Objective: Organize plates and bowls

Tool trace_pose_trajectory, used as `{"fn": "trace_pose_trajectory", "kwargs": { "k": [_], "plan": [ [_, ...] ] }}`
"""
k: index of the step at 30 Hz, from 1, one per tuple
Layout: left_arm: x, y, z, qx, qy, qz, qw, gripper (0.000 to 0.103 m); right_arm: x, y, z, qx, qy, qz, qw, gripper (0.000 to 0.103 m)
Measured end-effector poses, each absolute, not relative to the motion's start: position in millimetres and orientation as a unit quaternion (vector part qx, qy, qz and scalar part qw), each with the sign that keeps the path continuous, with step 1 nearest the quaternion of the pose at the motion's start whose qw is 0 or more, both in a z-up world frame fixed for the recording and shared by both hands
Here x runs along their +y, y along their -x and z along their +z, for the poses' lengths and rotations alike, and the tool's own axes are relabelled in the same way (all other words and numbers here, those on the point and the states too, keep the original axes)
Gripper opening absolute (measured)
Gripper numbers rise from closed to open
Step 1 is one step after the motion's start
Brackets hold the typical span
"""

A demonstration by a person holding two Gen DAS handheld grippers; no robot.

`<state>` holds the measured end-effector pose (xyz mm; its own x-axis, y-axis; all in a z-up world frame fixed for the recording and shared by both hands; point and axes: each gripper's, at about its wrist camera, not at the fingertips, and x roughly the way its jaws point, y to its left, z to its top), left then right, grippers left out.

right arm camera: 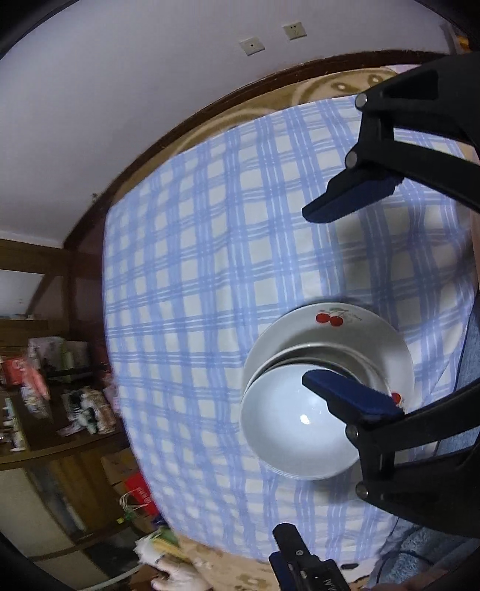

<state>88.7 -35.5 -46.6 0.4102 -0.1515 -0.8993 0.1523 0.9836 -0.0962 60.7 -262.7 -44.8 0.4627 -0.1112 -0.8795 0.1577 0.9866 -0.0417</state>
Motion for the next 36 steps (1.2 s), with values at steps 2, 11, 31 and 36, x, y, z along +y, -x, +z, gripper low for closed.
{"fn": "trace_pose_trajectory", "kwargs": {
  "k": [2, 11, 31, 36],
  "plan": [
    [-32.3, -74.4, -36.6, 0.518, -0.001, -0.089, 0.851, 0.080, -264.4, -49.6, -33.6, 0.488, -0.025, -0.080, 0.869, 0.092],
    [-18.4, -18.2, -12.3, 0.447, -0.014, -0.075, 0.892, 0.085, -254.2, 9.8, 4.8, 0.382, -0.023, -0.065, 0.922, 0.103],
    [-31.1, 57.2, -11.4, 0.310, -0.065, -0.086, 0.945, 0.092, -244.1, 87.3, -15.0, 0.251, -0.031, -0.051, 0.966, 0.103],
    [-32.0, 53.1, -22.9, 0.306, -0.058, -0.092, 0.946, 0.092, -246.7, 84.1, -21.8, 0.246, -0.028, -0.045, 0.968, 0.103]
  ]
}}
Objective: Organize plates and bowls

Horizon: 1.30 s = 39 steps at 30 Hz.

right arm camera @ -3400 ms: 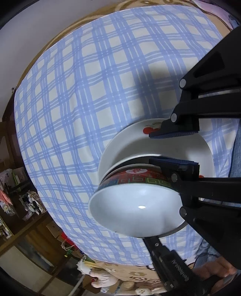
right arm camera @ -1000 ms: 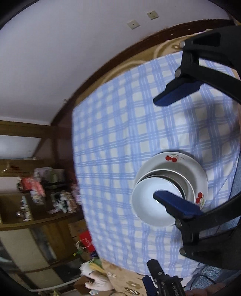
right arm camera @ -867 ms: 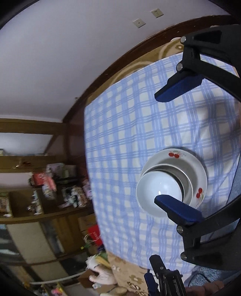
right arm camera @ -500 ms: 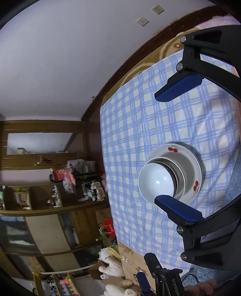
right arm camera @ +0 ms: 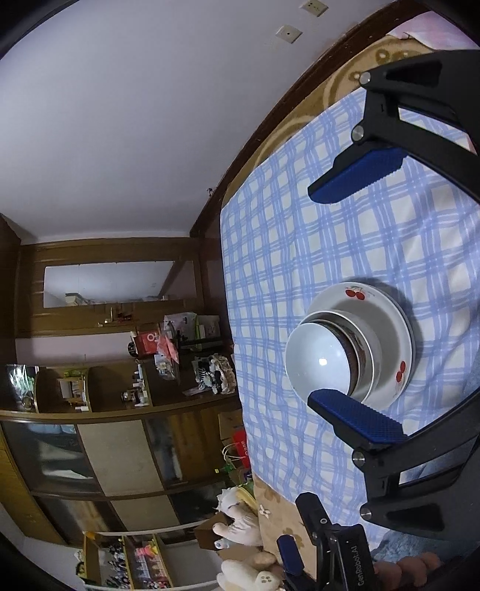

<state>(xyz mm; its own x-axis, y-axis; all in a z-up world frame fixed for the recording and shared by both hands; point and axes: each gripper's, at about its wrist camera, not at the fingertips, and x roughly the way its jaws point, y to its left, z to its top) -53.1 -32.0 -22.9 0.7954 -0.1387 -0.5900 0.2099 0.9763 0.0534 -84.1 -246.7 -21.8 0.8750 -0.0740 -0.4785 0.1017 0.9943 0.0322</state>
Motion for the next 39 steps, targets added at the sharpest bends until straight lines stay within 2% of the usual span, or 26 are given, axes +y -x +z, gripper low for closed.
{"fn": "trace_pose_trajectory", "kwargs": {
  "k": [39],
  "plan": [
    [-43.2, 37.2, -38.4, 0.279, -0.078, -0.073, 0.955, 0.092, -258.0, 78.7, -35.9, 0.235, -0.035, -0.071, 0.969, 0.103]
  ]
}}
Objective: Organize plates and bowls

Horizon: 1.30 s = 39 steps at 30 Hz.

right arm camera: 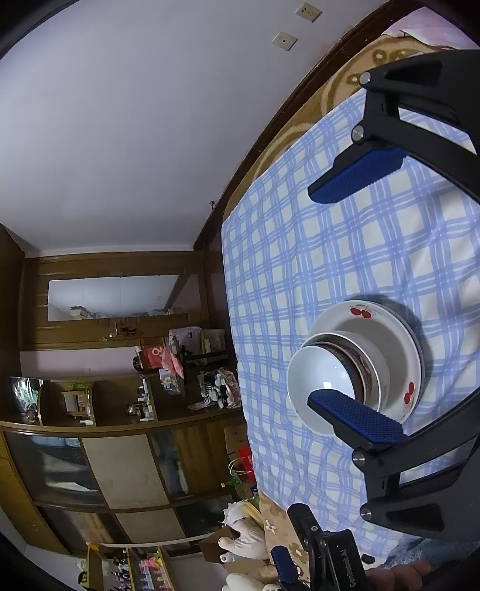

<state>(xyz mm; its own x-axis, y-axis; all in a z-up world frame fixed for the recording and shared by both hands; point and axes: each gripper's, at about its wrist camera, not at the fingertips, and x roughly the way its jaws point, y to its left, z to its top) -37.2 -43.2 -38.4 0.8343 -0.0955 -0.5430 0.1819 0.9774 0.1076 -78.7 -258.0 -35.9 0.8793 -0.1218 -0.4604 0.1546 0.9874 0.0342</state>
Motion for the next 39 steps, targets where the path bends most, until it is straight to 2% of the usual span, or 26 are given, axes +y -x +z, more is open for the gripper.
{"fn": "trace_pose_trajectory", "kwargs": {
  "k": [39],
  "plan": [
    [-39.0, 41.8, -32.1, 0.273, -0.087, -0.062, 0.956, 0.092, -262.6, 79.9, -35.8, 0.234, -0.034, -0.082, 0.968, 0.103]
  ]
}}
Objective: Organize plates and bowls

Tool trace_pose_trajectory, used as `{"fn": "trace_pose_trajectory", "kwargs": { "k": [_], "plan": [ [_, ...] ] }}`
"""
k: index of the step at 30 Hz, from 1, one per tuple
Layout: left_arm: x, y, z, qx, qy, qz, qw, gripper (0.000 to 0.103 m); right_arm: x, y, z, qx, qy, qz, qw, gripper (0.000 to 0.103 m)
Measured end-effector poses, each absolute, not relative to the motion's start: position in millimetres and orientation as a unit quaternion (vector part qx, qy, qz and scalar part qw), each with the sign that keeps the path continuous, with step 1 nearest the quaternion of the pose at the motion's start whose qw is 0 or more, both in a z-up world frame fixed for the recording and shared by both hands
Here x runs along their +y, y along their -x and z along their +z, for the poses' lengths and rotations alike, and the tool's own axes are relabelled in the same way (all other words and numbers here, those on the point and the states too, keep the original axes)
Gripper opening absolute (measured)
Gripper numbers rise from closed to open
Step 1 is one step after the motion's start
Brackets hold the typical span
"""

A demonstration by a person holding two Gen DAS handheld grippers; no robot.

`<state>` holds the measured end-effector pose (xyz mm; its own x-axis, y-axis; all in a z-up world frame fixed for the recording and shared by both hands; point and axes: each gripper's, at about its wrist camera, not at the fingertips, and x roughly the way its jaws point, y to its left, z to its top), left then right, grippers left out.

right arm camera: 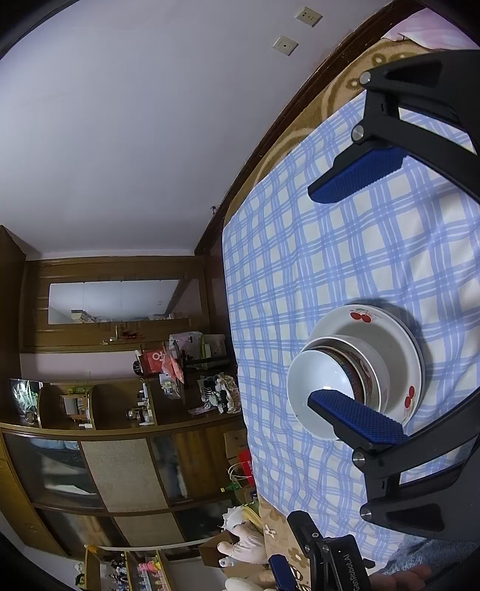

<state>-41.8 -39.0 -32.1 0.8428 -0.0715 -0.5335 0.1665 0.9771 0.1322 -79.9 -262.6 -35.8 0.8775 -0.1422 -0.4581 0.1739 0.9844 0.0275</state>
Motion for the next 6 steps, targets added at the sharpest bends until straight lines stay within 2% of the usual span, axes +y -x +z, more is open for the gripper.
{"fn": "trace_pose_trajectory", "kwargs": {
  "k": [6],
  "plan": [
    [-38.2, 41.8, -32.7, 0.275, -0.086, -0.062, 0.956, 0.092, -261.9, 79.4, -35.7, 0.233, -0.034, -0.081, 0.968, 0.103]
  ]
}}
